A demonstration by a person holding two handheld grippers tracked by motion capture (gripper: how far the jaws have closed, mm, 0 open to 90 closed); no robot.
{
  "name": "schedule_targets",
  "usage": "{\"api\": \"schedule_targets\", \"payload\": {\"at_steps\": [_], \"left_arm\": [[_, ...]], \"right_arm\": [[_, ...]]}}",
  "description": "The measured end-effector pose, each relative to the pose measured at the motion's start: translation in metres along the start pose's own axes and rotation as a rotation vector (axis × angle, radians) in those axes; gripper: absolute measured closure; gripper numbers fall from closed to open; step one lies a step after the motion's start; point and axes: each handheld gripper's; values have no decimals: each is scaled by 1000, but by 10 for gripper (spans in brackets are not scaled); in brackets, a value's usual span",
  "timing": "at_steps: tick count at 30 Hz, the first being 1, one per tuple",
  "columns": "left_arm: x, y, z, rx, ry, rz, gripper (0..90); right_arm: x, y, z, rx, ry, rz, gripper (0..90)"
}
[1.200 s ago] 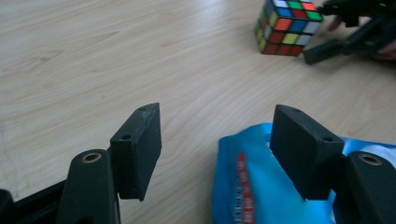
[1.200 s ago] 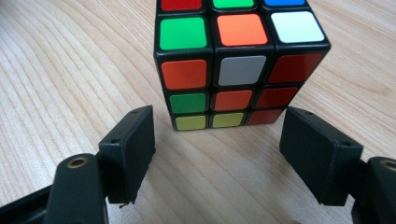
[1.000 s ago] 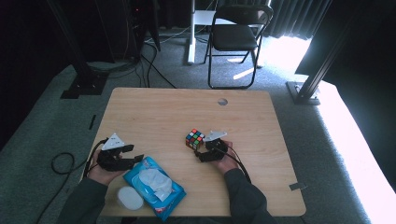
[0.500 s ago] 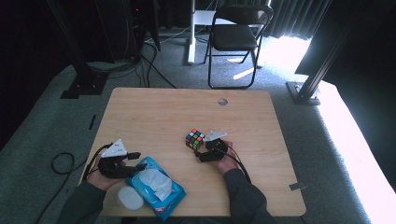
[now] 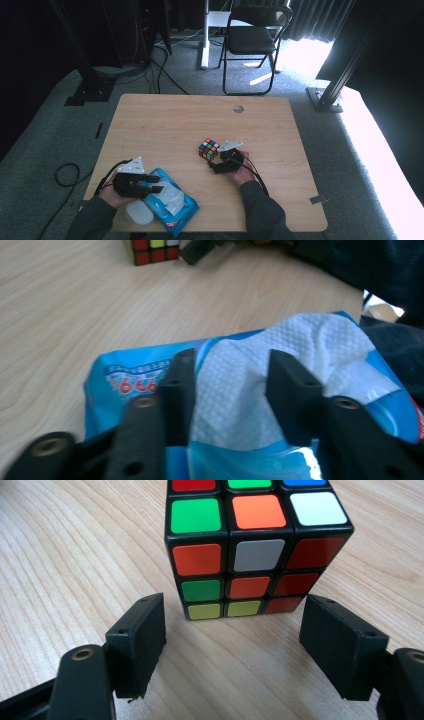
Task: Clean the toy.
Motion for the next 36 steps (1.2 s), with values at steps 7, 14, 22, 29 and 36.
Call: {"api": "schedule_targets", "payload": {"at_steps": [7,14,22,29,36], "left_arm": [[-4,-2,3,-23,19,-57,891],[-1,-5,11,-106,-52,-51,899],[9,-4,15,-157,-117,-4,900],[17,-6,16,-166,-181,32,900],[29,-9,17,-171,-259,76,900]], "right_arm": [[0,0,0,0,0,0,264],[0,0,0,1,0,0,264],[0,0,0,0,0,0,263],[0,0,0,0,0,-1,264],[0,0,0,0,1,-2,263]]}}
Point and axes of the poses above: each handheld gripper's, and its own axes: z roughly backward along the jaws, y roughly out of its underside, x roughly to its left, and after that the axes turned 15 degrees about -x, right-handed
